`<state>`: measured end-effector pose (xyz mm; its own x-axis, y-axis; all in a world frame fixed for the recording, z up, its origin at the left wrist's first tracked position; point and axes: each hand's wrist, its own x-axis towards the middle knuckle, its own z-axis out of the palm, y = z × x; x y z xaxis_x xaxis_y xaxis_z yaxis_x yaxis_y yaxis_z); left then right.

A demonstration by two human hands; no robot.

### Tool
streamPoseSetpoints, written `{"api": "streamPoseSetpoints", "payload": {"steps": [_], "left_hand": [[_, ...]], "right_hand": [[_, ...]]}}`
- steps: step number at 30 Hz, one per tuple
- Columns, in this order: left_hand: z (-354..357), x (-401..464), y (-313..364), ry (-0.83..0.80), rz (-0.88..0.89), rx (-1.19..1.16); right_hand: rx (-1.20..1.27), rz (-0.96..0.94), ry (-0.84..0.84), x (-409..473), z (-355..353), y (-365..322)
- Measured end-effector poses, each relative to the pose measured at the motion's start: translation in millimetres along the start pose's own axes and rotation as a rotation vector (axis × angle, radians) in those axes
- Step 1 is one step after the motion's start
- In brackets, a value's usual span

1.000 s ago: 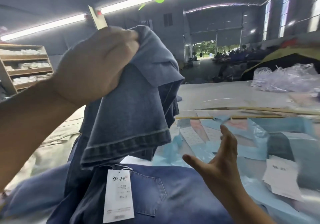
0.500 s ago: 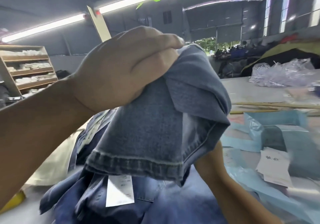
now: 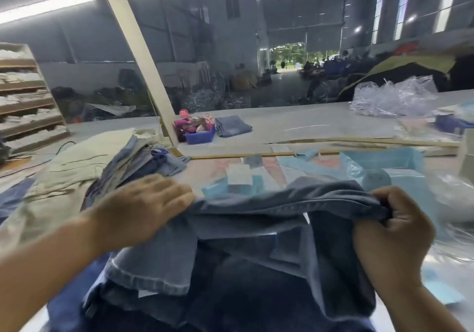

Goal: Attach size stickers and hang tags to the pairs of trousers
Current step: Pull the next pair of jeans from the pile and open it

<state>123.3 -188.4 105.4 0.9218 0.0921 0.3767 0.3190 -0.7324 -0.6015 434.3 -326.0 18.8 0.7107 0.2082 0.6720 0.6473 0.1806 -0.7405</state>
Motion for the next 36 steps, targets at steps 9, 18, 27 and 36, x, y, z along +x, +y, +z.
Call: {"api": "streamPoseSetpoints", "payload": {"steps": [9, 18, 27, 36], "left_hand": [[53, -9, 49, -0.204, -0.276, -0.283], [37, 21, 18, 0.113, -0.327, -0.079], [96, 9, 19, -0.111, -0.407, 0.047], [122, -17, 40, -0.502, -0.983, -0.191]], "right_hand": [[-0.334, -0.152, -0.232, -14, -16, 12], [-0.237, -0.500, -0.624, -53, -15, 5], [-0.408, -0.684, -0.574, -49, 1, 36], [-0.683, -0.578, -0.875, -45, 2, 21]]}}
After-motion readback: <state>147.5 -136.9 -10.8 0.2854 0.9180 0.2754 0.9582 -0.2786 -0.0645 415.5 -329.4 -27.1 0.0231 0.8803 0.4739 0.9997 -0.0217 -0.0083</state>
